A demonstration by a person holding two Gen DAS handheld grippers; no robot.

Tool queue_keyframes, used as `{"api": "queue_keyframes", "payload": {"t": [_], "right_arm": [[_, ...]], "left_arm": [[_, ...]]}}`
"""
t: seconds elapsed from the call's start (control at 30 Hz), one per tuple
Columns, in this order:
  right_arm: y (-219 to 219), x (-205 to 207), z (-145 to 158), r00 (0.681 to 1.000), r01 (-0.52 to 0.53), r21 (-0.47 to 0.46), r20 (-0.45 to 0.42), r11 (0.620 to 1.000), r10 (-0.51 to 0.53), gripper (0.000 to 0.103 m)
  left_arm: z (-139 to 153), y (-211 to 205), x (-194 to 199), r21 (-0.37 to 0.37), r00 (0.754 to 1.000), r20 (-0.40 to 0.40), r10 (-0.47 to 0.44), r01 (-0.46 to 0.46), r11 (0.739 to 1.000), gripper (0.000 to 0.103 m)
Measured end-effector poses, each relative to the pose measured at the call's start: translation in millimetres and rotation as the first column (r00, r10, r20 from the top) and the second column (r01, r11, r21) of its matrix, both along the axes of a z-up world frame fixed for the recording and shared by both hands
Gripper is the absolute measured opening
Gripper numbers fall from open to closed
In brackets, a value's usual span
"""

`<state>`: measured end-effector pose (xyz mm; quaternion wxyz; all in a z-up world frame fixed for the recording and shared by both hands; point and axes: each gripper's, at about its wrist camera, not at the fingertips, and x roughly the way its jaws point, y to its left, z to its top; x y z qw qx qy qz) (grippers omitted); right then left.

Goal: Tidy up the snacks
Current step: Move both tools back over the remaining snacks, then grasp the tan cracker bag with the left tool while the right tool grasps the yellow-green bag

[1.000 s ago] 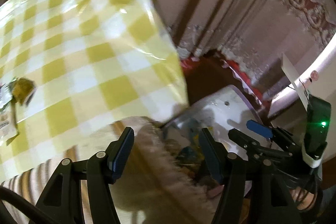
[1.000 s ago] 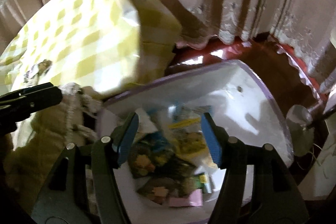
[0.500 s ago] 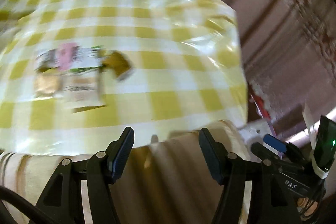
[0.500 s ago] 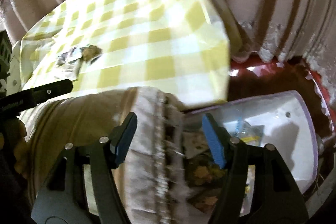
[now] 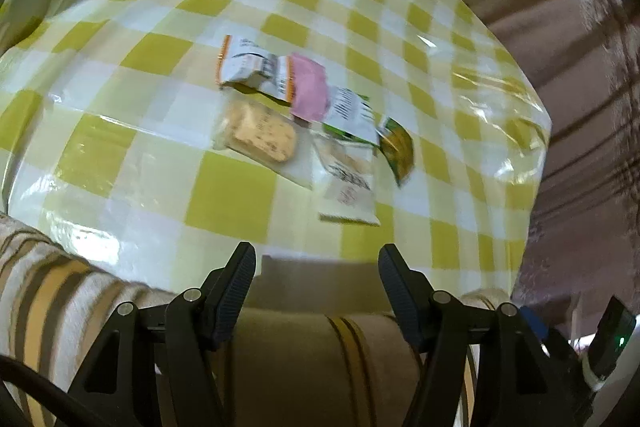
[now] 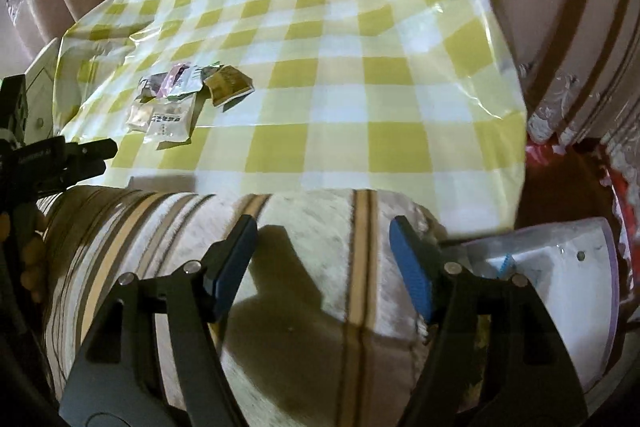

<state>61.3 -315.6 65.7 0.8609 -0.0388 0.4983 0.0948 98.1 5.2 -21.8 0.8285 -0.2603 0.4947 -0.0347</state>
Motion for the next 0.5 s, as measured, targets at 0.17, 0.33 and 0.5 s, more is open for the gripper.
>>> {"api": "queue_keyframes", "payload": {"t": [0.17,0.33,0.5], "right_arm": [[16,9,-6,1.000,-0.031,-0.018,-0.005,0.999,0.031,0.074],[25,21,-11,0.999,-0.037,-0.019,-0.013,0.999,0.036,0.077],[35,30,-16,0.999,-0.052,-0.037,-0.015,0.998,0.051,0.078]], "left_arm": [[-8,10,17,-0.009,1.000,-0.019,0.022,-0.022,1.000,0.065],[-15,17,36,-0.016,0.999,-0.035,0.025,-0.026,1.000,0.065],[-23,19,58,-0.019,0.999,-0.045,0.012,-0.013,1.000,0.065]]}}
